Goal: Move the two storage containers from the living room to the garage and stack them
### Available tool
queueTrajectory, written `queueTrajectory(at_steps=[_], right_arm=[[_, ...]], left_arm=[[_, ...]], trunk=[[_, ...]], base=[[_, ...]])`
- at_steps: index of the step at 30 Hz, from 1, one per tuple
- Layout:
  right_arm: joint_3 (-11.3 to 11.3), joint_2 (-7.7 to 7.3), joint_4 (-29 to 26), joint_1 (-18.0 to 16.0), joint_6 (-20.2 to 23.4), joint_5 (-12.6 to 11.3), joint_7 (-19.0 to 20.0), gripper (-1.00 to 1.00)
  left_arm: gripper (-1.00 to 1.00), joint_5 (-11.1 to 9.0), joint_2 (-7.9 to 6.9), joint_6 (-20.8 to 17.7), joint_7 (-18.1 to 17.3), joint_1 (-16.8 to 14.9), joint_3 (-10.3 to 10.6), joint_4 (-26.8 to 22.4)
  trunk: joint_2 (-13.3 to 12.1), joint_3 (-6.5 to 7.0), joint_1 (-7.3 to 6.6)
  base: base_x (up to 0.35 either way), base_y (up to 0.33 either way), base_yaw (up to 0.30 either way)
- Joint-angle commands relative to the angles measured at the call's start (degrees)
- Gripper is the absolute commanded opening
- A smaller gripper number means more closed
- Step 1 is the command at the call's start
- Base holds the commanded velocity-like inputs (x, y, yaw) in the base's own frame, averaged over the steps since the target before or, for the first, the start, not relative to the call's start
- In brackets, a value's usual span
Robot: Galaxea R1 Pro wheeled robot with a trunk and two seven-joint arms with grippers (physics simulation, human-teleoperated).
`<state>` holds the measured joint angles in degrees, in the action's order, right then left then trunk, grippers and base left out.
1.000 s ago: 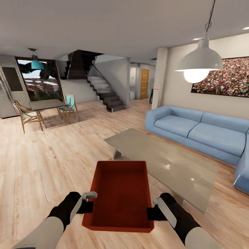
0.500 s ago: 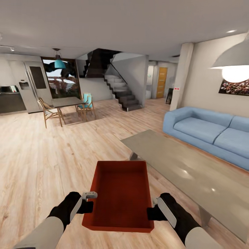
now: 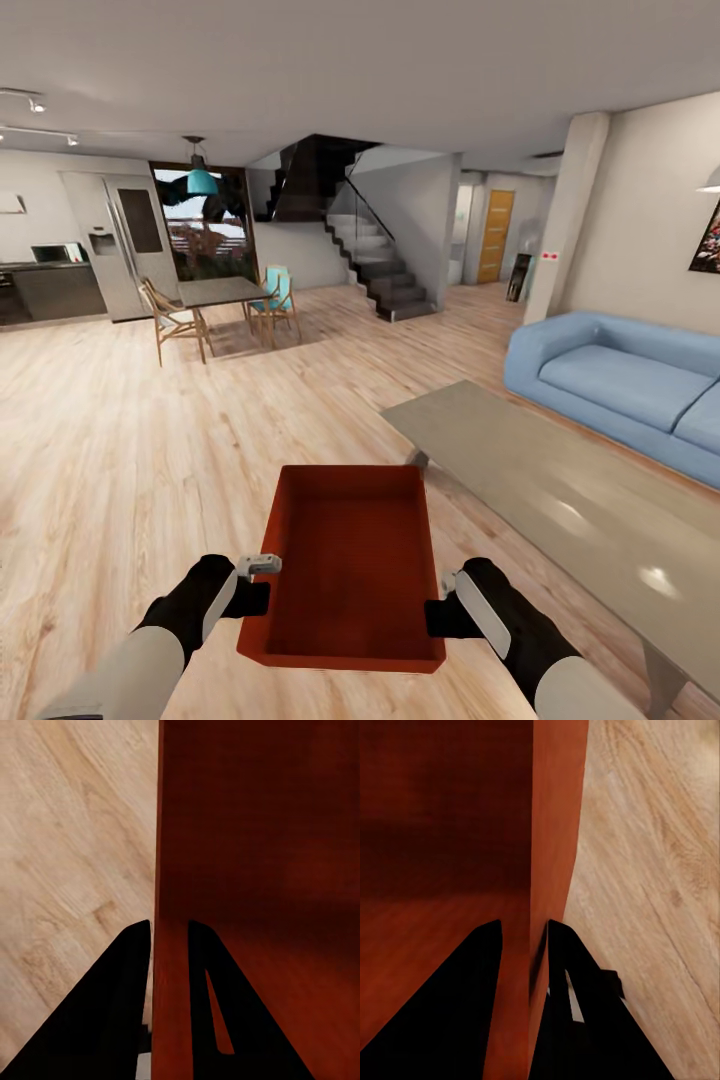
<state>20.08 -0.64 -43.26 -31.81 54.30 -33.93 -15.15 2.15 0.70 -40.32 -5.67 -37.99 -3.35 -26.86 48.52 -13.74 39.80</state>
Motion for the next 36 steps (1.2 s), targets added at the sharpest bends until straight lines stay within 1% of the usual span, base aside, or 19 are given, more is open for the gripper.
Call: queueTrajectory(at_steps=[1,36], right_arm=[[0.3,-0.06,0.0,0.0,0.7,2.2,-0.8,-1.0],[0.3,-0.06,0.0,0.0,0.7,2.2,-0.8,-1.0]], left_arm=[[-1.0,-0.3,0.09,-0.3,-0.1,-0.1,-0.2,-0.2],[-1.0,-0.3,0.09,-0.3,-0.1,-0.1,-0.2,-0.2]], trunk=[[0.1,-0.11,0.04],[0.1,-1.2,0.04]], base=[[0.261,0.212,0.061],[0.264,0.209,0.059]])
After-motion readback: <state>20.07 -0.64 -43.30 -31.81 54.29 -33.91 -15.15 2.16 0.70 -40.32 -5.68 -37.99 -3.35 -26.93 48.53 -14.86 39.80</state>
